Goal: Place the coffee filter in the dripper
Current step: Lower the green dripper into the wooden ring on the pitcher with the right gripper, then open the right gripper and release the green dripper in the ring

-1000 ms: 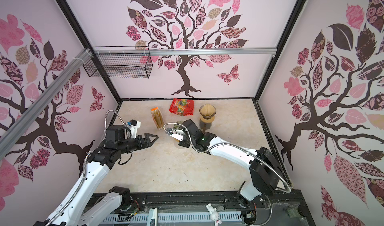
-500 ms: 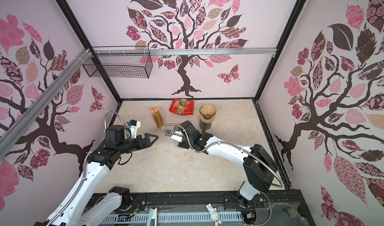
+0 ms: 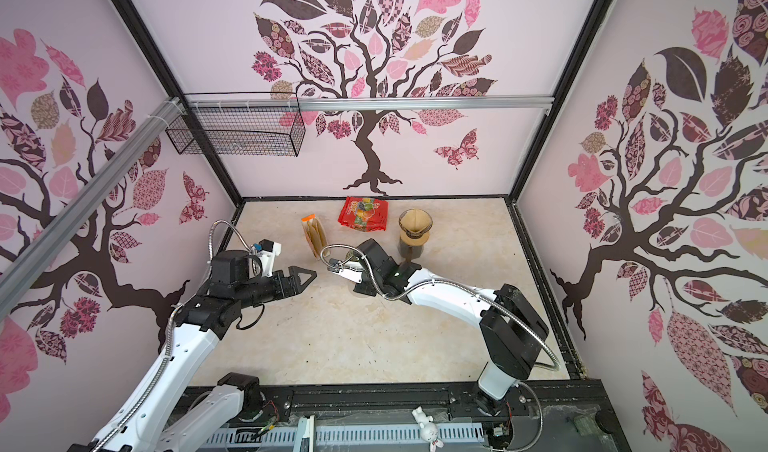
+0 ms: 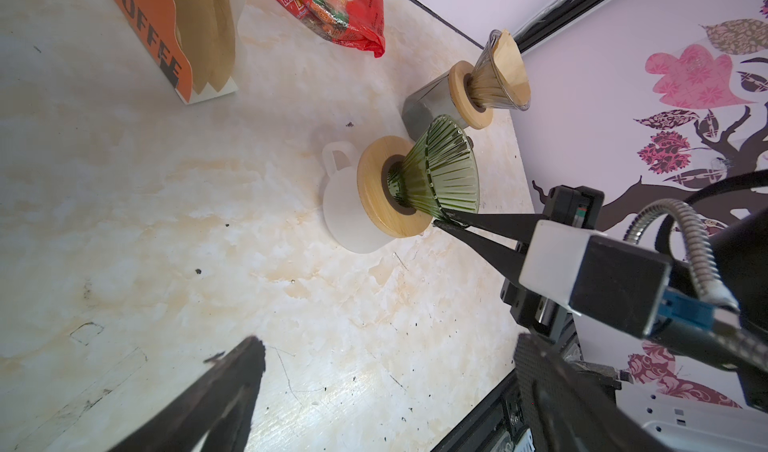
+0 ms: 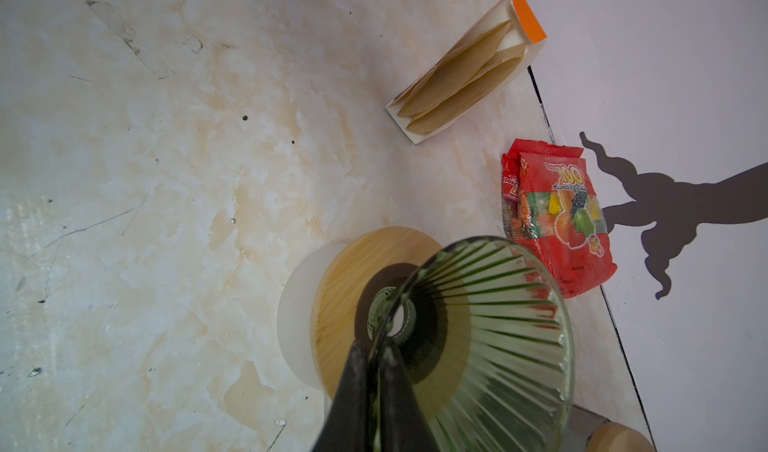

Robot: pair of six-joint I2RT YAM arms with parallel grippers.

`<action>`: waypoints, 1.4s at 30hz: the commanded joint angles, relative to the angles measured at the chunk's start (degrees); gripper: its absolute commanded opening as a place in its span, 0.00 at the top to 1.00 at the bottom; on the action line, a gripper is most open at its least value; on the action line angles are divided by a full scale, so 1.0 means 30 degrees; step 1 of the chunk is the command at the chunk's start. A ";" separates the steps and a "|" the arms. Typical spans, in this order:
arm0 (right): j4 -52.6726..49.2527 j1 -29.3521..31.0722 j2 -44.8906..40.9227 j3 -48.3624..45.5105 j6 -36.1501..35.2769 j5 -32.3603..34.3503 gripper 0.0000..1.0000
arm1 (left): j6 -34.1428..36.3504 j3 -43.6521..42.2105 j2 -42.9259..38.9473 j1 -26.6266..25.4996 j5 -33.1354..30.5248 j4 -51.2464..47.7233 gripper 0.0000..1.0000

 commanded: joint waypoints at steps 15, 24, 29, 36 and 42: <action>-0.1109 0.0092 0.0565 0.1489 -0.0511 0.0036 0.97 | 0.0202 -0.0540 -0.0129 0.0089 -0.0118 0.0406 0.03; -0.1096 0.0073 0.0675 0.1894 -0.0540 0.0121 0.93 | 0.0198 -0.0552 -0.0162 0.0096 -0.0113 0.0378 0.03; -0.1172 0.0071 0.0764 0.1909 -0.0562 0.0112 0.90 | 0.0192 -0.0551 -0.0164 0.0114 -0.0124 0.0363 0.03; -0.1198 0.0077 0.0878 0.1730 -0.0472 -0.0027 0.89 | 0.0156 -0.0554 -0.0235 0.0094 -0.0146 0.0377 0.03; -0.1224 0.0082 0.0821 0.1720 -0.0422 -0.0035 0.86 | 0.0155 -0.0568 -0.0245 0.0094 -0.0170 0.0363 0.03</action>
